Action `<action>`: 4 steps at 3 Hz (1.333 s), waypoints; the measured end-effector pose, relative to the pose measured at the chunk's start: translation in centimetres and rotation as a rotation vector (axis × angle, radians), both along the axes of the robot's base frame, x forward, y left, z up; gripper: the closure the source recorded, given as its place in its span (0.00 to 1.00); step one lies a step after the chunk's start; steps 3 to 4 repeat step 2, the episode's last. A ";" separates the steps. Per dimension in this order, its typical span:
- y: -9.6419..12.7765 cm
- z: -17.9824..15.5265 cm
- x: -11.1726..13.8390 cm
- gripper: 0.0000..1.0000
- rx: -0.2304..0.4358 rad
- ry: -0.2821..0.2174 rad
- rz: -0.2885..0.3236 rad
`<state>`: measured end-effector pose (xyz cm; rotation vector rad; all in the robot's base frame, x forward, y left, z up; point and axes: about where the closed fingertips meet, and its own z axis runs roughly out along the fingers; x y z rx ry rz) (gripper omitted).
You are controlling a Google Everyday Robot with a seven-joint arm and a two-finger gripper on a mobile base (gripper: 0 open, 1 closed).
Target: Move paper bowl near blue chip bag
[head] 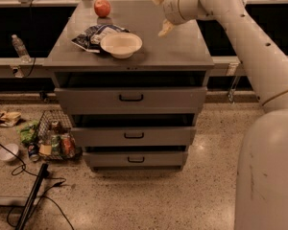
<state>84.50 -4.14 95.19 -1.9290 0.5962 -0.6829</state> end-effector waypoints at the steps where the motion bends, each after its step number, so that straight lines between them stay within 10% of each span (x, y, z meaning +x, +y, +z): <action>1: -5.4 5.4 1.2 0.09 0.047 -0.131 -0.147; 4: -5.7 6.4 1.7 0.01 0.070 -0.168 -0.171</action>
Offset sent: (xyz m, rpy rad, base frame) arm 0.0112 -0.0499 0.0500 0.0431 -0.1211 -0.1365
